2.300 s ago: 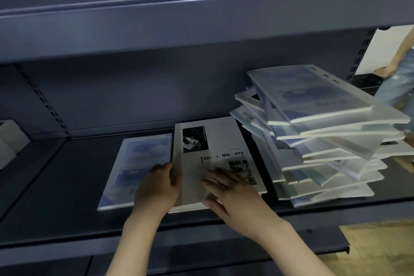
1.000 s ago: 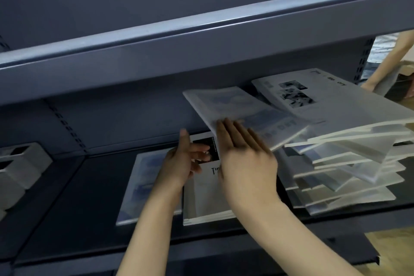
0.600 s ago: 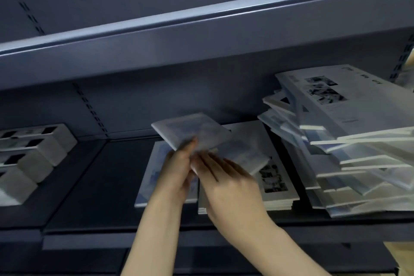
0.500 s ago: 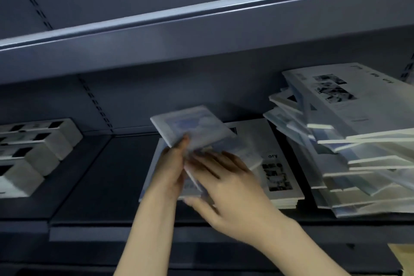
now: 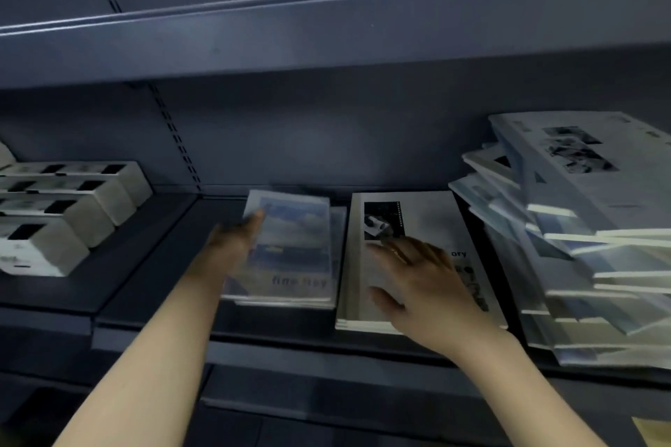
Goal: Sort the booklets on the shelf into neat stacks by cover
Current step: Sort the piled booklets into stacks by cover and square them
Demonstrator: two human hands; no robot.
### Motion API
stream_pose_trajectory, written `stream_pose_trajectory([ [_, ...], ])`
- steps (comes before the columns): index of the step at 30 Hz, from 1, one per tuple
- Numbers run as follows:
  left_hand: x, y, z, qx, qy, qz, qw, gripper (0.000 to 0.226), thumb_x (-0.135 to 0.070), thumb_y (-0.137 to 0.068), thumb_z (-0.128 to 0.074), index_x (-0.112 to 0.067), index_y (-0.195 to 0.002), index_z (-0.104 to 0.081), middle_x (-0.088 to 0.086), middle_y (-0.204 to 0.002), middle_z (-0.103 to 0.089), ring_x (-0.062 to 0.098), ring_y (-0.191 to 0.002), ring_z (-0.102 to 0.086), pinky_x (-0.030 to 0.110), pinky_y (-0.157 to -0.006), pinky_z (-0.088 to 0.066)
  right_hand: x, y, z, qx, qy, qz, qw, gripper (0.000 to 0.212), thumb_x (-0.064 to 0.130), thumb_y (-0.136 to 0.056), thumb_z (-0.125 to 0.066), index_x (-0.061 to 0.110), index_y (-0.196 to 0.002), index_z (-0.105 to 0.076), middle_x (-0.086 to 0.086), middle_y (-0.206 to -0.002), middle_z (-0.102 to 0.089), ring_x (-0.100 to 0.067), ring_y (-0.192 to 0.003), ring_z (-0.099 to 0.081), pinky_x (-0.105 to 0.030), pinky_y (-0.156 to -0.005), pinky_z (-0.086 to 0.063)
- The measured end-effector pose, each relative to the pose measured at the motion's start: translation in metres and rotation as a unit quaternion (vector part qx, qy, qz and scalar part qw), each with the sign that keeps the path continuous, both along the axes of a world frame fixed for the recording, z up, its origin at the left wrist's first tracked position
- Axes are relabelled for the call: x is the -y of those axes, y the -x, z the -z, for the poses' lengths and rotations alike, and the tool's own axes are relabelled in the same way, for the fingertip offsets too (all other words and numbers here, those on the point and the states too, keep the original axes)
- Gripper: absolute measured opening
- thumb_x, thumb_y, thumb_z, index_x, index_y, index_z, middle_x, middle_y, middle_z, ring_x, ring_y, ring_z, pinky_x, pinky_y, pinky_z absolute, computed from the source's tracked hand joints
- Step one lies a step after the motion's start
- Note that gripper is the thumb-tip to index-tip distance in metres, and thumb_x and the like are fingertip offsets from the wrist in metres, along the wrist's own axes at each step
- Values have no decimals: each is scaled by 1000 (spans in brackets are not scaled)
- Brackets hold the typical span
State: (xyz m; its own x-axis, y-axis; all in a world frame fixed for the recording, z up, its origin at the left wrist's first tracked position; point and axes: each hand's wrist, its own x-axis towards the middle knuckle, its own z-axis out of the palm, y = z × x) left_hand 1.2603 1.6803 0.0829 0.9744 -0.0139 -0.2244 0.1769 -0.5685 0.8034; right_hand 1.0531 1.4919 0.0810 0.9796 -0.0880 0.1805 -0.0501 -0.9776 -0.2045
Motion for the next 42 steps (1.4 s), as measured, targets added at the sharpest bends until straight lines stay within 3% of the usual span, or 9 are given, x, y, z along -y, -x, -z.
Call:
stream_pose_trajectory([
  [2,3,-3,8,44,-51,11,998,64,-52,-87,-52,5,-115,-58,23,-118,-59,36,-109,-56,37,-86,-44,2,-4,9,-46,8,9,999,54,45,-96,-36,30,-146,-20,7,-149,-23,-16,-139,-15,-36,-112,-11],
  [5,7,-3,17,91,-187,32,978,73,-65,-85,-39,1,-106,-64,21,-107,-64,35,-97,-60,33,-69,-43,4,-8,20,-64,-3,17,998,51,44,-97,-36,28,-144,-27,6,-147,-27,-15,-139,-15,-34,-112,-14],
  [10,14,1,27,145,-322,15,936,73,-61,-91,-26,0,-108,-63,21,-107,-63,36,-98,-59,32,-67,-37,2,-17,32,-50,-19,6,999,45,42,-97,-34,28,-139,-34,8,-144,-31,-15,-137,-20,-34,-109,-20],
  [15,23,-4,31,149,-318,16,936,70,-59,-91,-34,3,-111,-60,22,-110,-61,38,-101,-58,35,-69,-38,4,-20,38,-49,-18,-6,999,49,46,-96,-24,29,-141,-32,9,-147,-28,-15,-139,-17,-32,-110,-18],
  [18,26,-7,32,150,-299,22,942,70,-60,-89,-38,3,-109,-61,21,-108,-62,37,-99,-58,36,-70,-41,5,-20,39,-39,-18,-11,999,73,56,-79,0,30,-138,-35,9,-145,-30,-15,-138,-19,-31,-110,-19],
  [20,27,-9,32,147,-283,21,948,68,-59,-88,-42,4,-110,-60,22,-109,-61,38,-100,-58,36,-71,-41,5,-20,41,-36,-15,-11,999,79,56,-74,5,30,-136,-36,9,-144,-31,-15,-138,-20,-31,-110,-19],
  [25,28,-8,33,144,-255,19,956,67,-56,-89,-45,7,-109,-59,24,-109,-60,40,-101,-58,35,-68,-40,3,-20,42,-23,-20,-9,999,77,54,-77,2,27,-134,-42,4,-141,-37,-19,-137,-25,-34,-109,-22],
  [32,27,-5,36,142,-259,8,955,65,-55,-90,-43,4,-110,-59,23,-110,-60,39,-100,-58,38,-74,-44,3,-18,40,-44,-23,-5,999,82,55,-73,7,29,-138,-35,3,-147,-29,-19,-139,-19,-35,-112,-17],
  [42,27,-5,40,150,-250,4,956,70,-60,-88,-42,4,-109,-59,23,-109,-60,39,-97,-58,36,-68,-40,3,-16,39,-47,-19,-4,999,84,55,-72,10,30,-140,-31,3,-149,-24,-17,-139,-16,-32,-112,-14],
])
